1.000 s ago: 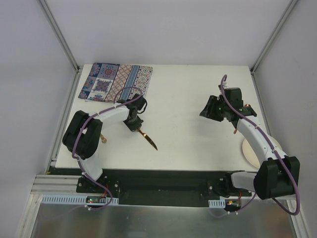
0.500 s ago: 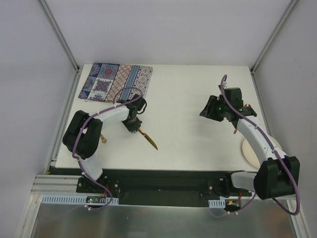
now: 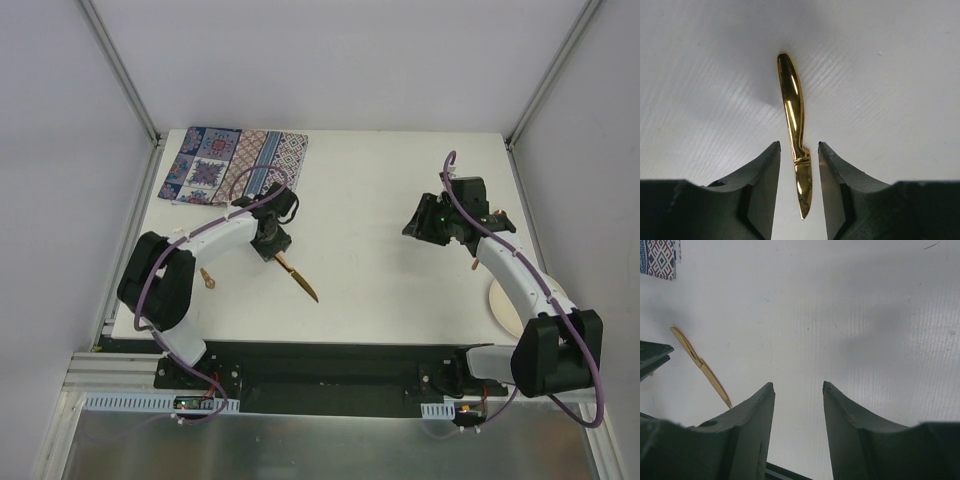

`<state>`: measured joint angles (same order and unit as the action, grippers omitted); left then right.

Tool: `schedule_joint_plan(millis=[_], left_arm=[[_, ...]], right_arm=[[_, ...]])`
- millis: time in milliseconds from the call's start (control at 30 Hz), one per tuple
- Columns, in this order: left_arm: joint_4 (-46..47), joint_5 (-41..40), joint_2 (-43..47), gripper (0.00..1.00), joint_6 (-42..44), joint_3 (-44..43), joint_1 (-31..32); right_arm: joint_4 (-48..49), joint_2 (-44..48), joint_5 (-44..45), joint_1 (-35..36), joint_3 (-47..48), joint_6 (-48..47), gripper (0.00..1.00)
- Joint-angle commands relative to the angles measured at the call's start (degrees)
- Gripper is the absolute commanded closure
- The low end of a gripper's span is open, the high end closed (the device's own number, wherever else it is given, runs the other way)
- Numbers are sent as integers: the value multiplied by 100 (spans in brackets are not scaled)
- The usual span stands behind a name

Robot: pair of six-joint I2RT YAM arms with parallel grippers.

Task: Set the dinner table for one person
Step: Move the knife to the center of the board.

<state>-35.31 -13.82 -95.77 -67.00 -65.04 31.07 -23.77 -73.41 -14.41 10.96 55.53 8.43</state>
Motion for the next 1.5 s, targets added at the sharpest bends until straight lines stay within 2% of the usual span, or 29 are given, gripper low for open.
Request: schedule_joint_plan(millis=[0, 400, 767, 867, 1400, 1467], left_arm=[[-143, -112, -29, 65, -251, -176, 40], [-20, -261, -346, 66, -568, -150, 40], [95, -296, -531, 52, -928, 17, 40], [112, -314, -574, 52, -964, 79, 40], [173, -191, -873, 57, -1315, 298, 40], [182, -138, -908, 60, -1315, 316, 40]], right_arm=[[136, 46, -70, -41, 81, 71, 54], [118, 72, -26, -50, 11, 1, 54], [118, 98, -70, -103, -86, -60, 53], [109, 107, -97, -129, -112, -87, 53], [153, 63, -176, -243, -183, -104, 54], [153, 81, -219, -270, -174, -104, 54]])
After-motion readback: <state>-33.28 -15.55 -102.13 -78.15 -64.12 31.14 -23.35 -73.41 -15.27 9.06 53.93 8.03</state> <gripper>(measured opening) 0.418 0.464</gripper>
